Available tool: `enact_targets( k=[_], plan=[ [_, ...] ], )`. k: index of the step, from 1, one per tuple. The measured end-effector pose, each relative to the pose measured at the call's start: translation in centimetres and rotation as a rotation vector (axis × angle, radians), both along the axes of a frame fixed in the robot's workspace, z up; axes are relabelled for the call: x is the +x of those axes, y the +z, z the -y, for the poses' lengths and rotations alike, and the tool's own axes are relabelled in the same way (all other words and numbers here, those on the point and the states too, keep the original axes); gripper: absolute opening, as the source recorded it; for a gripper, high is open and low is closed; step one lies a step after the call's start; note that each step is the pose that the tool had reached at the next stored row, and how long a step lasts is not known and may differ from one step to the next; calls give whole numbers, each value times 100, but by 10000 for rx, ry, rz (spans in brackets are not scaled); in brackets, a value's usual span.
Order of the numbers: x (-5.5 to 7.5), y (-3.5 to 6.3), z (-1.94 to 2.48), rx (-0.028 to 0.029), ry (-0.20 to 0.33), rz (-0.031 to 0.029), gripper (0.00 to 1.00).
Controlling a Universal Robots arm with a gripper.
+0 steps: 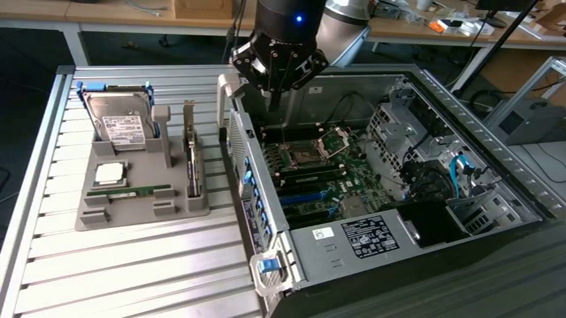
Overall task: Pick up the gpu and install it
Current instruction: 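Reach for the gpu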
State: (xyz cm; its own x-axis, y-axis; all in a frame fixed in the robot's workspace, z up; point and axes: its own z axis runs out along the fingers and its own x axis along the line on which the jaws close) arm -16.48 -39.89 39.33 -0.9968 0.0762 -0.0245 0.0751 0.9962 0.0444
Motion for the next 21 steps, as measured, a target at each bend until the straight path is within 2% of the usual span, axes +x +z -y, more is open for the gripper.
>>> enact_targets(
  k=[21],
  plan=[
    [-123,0,0,0,0,0,11]
  ],
)
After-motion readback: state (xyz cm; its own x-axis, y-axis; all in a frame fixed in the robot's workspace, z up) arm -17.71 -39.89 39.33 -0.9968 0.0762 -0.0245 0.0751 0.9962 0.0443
